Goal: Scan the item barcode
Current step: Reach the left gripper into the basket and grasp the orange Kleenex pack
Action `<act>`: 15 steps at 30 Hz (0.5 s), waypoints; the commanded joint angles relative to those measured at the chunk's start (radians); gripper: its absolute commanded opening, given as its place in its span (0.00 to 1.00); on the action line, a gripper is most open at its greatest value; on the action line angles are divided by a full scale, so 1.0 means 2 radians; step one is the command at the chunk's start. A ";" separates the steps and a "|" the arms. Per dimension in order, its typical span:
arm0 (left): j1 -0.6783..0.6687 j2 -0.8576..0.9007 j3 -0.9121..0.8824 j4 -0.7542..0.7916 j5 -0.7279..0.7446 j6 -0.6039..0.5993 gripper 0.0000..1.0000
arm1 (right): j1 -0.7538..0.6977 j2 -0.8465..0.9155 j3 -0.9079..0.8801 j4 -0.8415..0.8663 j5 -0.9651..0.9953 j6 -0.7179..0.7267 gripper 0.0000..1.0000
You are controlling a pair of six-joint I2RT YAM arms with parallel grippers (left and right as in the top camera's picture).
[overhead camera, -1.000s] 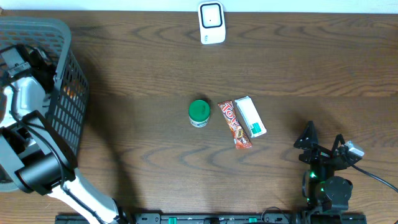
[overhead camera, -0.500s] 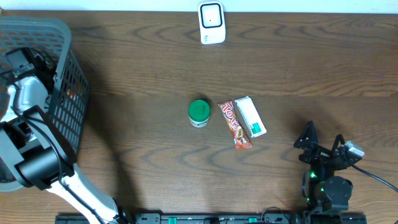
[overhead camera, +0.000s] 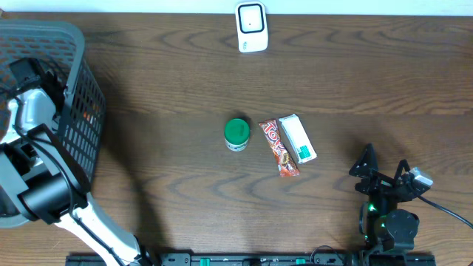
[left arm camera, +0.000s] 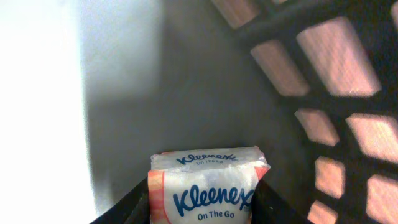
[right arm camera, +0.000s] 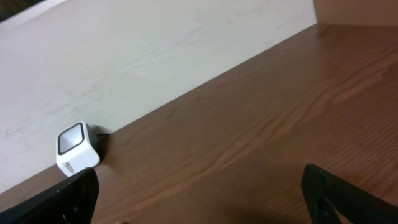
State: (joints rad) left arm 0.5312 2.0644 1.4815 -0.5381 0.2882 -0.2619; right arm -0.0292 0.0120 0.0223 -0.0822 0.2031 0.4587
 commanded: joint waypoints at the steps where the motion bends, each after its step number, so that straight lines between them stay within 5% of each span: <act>1: 0.027 -0.054 0.015 -0.042 0.003 -0.001 0.43 | 0.004 -0.003 -0.002 0.000 0.004 -0.007 0.99; 10: 0.122 -0.260 0.078 -0.098 0.028 -0.045 0.43 | 0.004 -0.003 -0.002 0.000 0.004 -0.007 0.99; 15: 0.116 -0.373 0.077 -0.101 0.229 -0.133 0.43 | 0.004 -0.003 -0.002 0.000 0.004 -0.007 0.99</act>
State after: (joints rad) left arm 0.8154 1.3762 1.6451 -0.7322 0.4385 -0.3988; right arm -0.0292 0.0120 0.0223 -0.0822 0.2031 0.4587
